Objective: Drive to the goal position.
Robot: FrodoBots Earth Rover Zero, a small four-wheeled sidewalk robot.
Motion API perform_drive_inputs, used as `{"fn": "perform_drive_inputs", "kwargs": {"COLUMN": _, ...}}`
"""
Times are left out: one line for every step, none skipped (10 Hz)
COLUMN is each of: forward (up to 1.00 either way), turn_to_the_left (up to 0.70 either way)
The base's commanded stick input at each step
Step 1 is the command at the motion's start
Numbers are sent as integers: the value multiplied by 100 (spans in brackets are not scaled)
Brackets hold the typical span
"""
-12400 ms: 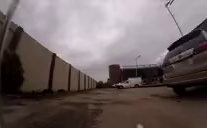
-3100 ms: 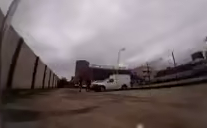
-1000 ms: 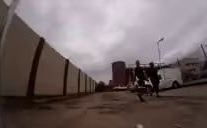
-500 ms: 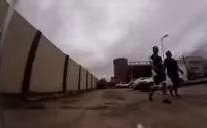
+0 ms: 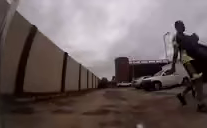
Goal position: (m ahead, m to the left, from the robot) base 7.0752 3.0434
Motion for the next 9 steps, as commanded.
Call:
{"fn": "perform_drive_inputs", "kwargs": {"forward": 100, "turn_to_the_left": 0}}
{"fn": "perform_drive_inputs", "kwargs": {"forward": 100, "turn_to_the_left": 0}}
{"fn": "perform_drive_inputs", "kwargs": {"forward": 100, "turn_to_the_left": 0}}
{"fn": "perform_drive_inputs", "kwargs": {"forward": 100, "turn_to_the_left": 0}}
{"fn": "perform_drive_inputs", "kwargs": {"forward": 100, "turn_to_the_left": 0}}
{"fn": "perform_drive_inputs", "kwargs": {"forward": 100, "turn_to_the_left": 0}}
{"fn": "perform_drive_inputs", "kwargs": {"forward": 100, "turn_to_the_left": 0}}
{"fn": "perform_drive_inputs", "kwargs": {"forward": 100, "turn_to_the_left": 0}}
{"fn": "perform_drive_inputs", "kwargs": {"forward": 100, "turn_to_the_left": 0}}
